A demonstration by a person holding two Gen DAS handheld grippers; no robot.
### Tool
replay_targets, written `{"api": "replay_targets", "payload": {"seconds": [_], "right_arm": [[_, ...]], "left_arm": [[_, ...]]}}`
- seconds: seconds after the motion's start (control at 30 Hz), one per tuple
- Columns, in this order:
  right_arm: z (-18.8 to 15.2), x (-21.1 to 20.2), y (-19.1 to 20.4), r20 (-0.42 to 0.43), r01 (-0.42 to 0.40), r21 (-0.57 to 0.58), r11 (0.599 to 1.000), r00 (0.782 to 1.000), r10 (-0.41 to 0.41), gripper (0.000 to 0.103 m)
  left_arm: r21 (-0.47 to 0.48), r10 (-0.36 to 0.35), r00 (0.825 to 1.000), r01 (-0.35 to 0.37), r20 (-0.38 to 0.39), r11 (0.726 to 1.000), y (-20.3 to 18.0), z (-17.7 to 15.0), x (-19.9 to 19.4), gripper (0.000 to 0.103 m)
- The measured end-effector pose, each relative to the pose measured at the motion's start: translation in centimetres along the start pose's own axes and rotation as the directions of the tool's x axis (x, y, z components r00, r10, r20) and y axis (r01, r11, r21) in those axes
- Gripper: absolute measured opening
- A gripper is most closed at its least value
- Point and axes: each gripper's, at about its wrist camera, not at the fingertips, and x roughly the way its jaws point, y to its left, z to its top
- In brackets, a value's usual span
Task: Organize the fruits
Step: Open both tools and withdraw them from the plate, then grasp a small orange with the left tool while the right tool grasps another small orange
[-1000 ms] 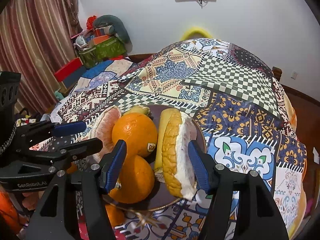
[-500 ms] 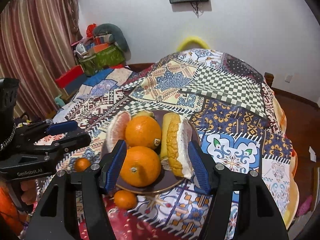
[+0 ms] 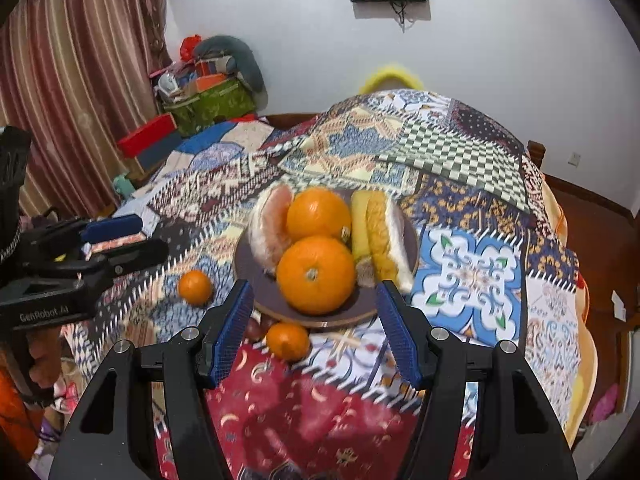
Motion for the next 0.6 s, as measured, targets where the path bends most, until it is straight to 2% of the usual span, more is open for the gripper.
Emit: {"api": "replay_targets", "payload": {"seconds": [0.6], "right_arm": [[-3.1,2.9,1.8,-0.119,-0.009,0.043,0.999,0.993,0.014,0.060]], "left_arm": [[-0.053,-0.003,0.992,-0.004,-0.124,0.999,2.7,-4.5,3.3,0.062]]}}
